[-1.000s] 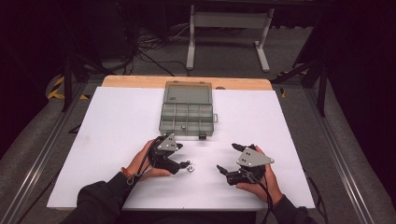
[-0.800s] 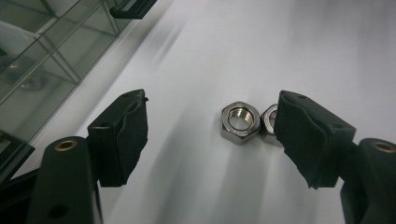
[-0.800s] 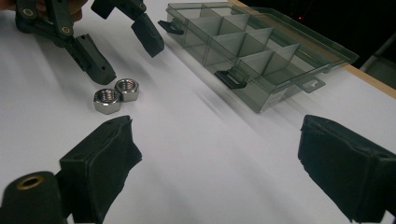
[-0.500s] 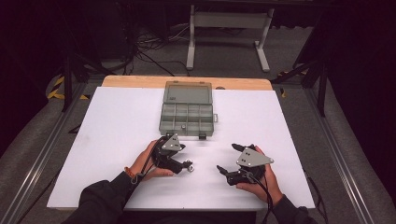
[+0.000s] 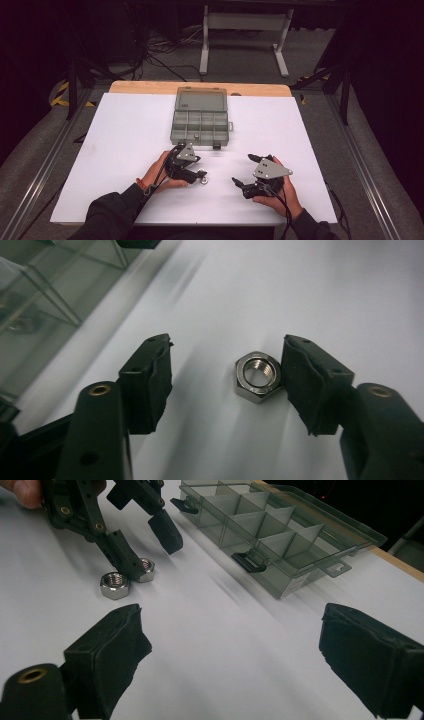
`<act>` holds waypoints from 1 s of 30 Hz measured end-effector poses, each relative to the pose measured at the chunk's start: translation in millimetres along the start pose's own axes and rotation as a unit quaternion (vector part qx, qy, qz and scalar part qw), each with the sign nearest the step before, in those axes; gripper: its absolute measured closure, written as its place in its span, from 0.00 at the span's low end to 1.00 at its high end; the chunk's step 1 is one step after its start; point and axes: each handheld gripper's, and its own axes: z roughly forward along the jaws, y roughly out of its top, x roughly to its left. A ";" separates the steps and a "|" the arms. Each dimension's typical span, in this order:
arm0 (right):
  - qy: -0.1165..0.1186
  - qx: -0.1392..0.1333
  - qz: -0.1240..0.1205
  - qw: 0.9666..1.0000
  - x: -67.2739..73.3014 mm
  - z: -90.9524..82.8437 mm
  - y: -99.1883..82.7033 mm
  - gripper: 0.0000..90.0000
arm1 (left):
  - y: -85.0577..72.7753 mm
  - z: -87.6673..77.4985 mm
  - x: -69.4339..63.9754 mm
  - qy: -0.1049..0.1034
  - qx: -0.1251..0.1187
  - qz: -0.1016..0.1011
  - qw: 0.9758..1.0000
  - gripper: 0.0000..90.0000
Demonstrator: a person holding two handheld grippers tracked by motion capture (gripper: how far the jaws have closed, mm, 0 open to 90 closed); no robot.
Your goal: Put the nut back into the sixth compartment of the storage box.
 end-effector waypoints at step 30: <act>-0.001 -0.004 0.000 1.000 -0.3 -1.3 0.7 0.12 | 0.8 -20.3 10.0 0.005 -0.027 0.012 1.000 0.77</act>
